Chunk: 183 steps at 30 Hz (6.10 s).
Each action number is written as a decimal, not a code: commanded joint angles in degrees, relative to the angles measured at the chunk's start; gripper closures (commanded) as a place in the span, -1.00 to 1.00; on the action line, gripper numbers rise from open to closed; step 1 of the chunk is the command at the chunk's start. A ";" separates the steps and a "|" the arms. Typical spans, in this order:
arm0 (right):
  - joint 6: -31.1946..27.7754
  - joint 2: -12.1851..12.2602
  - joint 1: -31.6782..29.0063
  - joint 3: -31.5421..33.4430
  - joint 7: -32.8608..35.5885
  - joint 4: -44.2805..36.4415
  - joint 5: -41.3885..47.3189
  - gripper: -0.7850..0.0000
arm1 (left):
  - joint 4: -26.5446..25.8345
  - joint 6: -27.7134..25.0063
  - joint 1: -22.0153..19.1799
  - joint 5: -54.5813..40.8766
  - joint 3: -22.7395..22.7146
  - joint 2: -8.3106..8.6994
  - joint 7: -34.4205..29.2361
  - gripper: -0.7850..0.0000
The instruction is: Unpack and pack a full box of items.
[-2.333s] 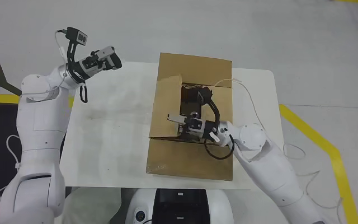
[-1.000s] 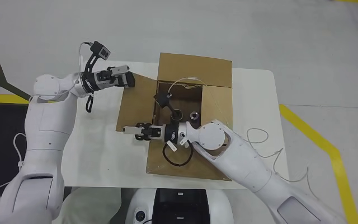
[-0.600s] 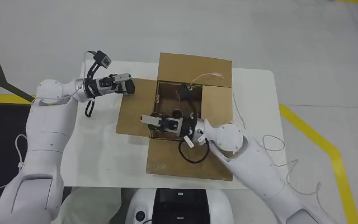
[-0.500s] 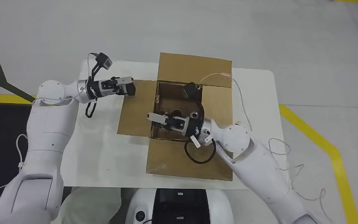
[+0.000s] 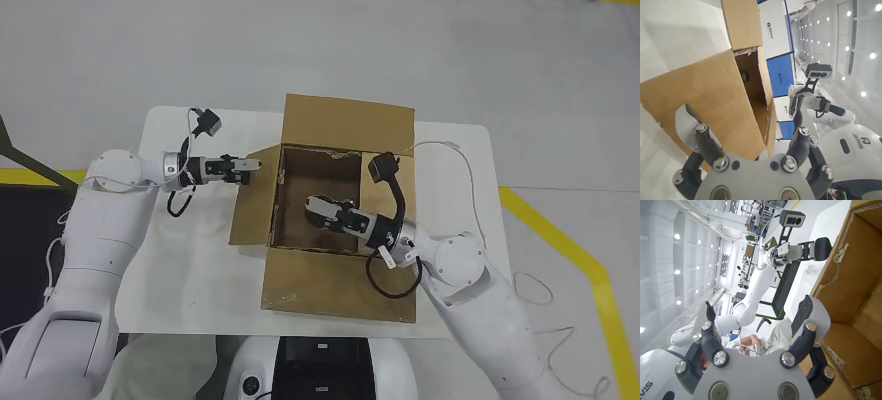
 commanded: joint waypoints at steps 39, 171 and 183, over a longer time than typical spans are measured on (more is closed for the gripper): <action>8.13 3.82 -8.91 8.61 14.31 -5.72 2.80 -1.00 | -16.03 9.98 -6.25 -2.64 9.27 -1.48 10.56 -1.00; -5.31 8.38 -27.30 28.70 -14.57 -7.14 7.09 -1.00 | -24.65 14.56 1.34 2.46 -7.87 -4.63 12.02 -1.00; -2.74 8.15 -24.81 28.63 -16.48 -1.68 6.72 -1.00 | -19.88 14.01 2.89 1.04 -16.34 -2.37 8.13 -1.00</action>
